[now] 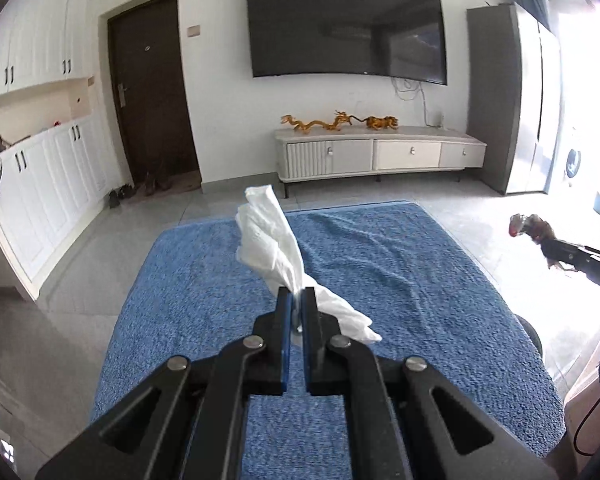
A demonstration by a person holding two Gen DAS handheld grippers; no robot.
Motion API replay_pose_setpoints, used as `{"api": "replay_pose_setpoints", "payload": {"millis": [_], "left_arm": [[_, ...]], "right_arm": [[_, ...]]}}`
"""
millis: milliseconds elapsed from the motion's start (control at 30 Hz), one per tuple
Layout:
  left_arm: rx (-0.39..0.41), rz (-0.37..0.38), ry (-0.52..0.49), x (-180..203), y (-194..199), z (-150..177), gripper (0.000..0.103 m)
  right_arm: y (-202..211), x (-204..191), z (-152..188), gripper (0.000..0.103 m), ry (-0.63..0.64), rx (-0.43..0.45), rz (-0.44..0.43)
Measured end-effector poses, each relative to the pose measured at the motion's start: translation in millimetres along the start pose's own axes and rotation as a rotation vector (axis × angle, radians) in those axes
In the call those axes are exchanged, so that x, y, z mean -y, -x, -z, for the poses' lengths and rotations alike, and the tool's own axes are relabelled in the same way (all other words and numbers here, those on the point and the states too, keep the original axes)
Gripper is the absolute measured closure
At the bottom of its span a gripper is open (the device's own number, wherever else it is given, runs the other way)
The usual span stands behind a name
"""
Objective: Collect trash
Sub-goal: 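Carry both items over the grey bin and open both tools to drop them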
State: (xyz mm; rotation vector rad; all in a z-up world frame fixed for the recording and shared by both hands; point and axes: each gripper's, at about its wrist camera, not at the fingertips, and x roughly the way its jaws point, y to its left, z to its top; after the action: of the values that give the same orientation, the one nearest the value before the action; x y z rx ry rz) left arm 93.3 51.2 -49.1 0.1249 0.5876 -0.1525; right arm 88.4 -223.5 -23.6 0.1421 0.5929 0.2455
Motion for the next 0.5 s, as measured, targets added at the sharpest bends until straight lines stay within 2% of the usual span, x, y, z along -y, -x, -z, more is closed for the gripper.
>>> {"api": "replay_pose_setpoints", "payload": {"millis": [233, 367, 500], "left_arm": [[-0.022, 0.022, -0.117, 58.7, -11.1, -14.1, 0.099], [-0.042, 0.074, -0.205, 107.8, -25.9, -23.4, 0.099], [-0.065, 0.172, -0.293, 169.5, -43.3, -30.4, 0.099]], "right_arm": [[13.6, 47.0, 19.7, 0.095, -0.045, 0.024, 0.067], [13.2, 87.4, 39.9, 0.095, -0.125, 0.020, 0.104], [17.1, 132.9, 65.4, 0.095, -0.215, -0.001, 0.157]]}}
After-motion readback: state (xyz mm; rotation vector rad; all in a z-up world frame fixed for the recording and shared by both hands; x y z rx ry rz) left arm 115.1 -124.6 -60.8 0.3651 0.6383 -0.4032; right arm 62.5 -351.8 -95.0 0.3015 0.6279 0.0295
